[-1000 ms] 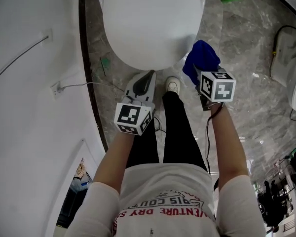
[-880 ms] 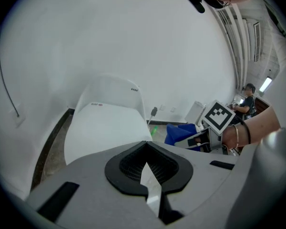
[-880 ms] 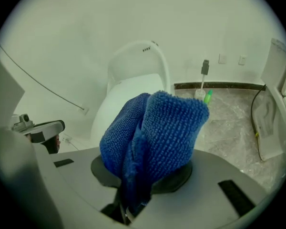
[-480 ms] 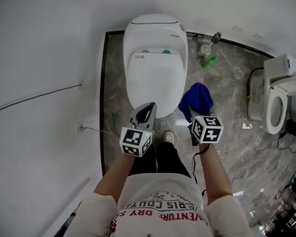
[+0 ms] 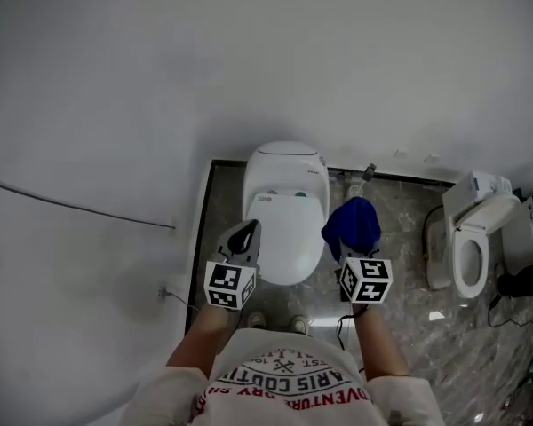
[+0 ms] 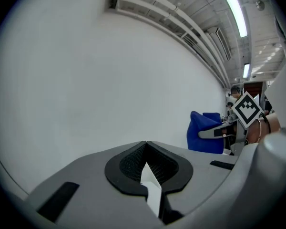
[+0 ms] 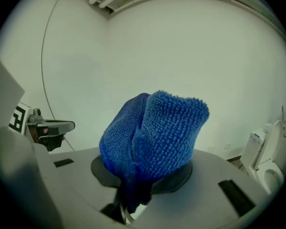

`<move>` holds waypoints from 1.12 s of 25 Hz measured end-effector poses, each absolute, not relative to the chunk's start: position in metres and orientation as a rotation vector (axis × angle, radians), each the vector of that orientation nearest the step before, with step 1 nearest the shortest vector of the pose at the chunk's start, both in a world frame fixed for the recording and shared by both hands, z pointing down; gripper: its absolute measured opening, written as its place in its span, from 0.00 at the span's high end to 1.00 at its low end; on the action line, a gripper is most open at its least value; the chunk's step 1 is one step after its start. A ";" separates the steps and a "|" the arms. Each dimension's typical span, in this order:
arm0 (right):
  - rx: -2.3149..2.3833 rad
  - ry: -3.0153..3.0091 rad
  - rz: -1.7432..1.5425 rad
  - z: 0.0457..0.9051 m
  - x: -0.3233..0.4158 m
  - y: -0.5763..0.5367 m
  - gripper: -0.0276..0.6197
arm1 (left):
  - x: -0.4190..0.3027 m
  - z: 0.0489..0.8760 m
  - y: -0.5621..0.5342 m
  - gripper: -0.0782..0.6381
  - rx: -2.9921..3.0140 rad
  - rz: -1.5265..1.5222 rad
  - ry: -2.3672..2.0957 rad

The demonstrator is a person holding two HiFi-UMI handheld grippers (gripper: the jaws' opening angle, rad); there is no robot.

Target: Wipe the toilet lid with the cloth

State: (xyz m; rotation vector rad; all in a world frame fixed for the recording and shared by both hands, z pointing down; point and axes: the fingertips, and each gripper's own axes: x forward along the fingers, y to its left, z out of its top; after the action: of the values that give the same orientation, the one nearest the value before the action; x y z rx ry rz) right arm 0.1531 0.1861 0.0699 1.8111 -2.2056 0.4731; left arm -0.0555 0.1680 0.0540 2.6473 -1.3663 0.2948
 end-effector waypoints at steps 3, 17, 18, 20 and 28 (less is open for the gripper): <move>1.842 -2.257 0.411 0.036 0.143 0.192 0.81 | -0.079 0.022 0.170 0.88 2.659 0.229 -1.421; 1.812 -2.262 0.274 0.008 0.114 0.205 0.81 | -0.105 -0.031 0.175 0.88 2.659 0.150 -1.484; 1.807 -2.262 0.269 0.007 0.113 0.205 0.81 | -0.105 -0.031 0.174 0.88 2.656 0.149 -1.484; 1.798 -2.260 0.252 0.007 0.113 0.205 0.81 | -0.105 -0.030 0.174 0.88 2.651 0.150 -1.480; 1.803 -2.250 0.236 0.009 0.114 0.204 0.81 | -0.106 -0.024 0.171 0.88 2.654 0.151 -1.468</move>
State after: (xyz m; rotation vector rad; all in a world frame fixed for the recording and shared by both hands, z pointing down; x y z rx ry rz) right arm 0.1137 0.2043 0.0090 1.8032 -2.2499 0.2356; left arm -0.1057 0.1711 -0.0240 2.6539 -1.4680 0.1505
